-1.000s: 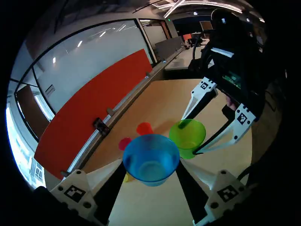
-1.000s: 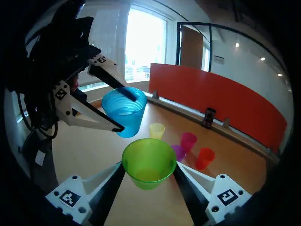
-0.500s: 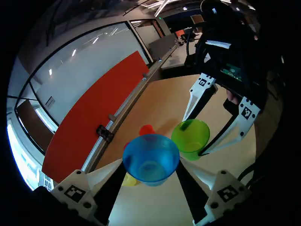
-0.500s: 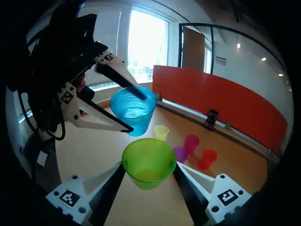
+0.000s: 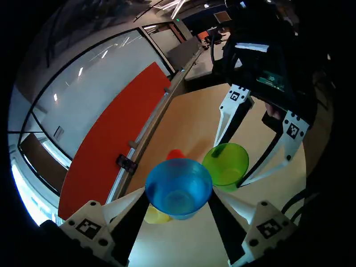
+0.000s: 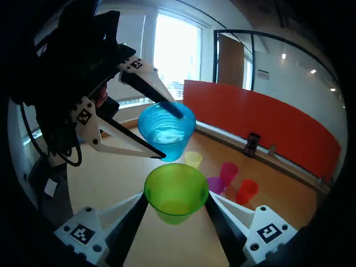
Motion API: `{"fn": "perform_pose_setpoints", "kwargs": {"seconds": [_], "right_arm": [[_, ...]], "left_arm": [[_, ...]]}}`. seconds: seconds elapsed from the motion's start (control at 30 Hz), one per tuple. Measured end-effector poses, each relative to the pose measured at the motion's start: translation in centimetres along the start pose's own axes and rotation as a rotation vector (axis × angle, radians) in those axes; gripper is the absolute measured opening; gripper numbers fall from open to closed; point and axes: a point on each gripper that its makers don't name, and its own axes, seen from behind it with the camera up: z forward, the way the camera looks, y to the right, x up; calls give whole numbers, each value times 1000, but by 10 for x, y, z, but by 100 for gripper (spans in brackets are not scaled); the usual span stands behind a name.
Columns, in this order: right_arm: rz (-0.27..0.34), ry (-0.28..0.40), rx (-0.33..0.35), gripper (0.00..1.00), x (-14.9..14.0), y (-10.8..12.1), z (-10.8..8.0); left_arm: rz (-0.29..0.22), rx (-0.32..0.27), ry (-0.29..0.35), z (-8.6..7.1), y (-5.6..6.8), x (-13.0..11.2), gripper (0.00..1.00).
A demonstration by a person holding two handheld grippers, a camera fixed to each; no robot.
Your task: Pour water
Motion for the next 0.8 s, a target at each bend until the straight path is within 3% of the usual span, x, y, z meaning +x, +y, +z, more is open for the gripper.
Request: {"fn": "perform_pose_setpoints", "kwargs": {"seconds": [0.8], "right_arm": [[-23,15,14,91,4,1,-5]], "left_arm": [[113,37,20,-8,-5,11,85]]}}
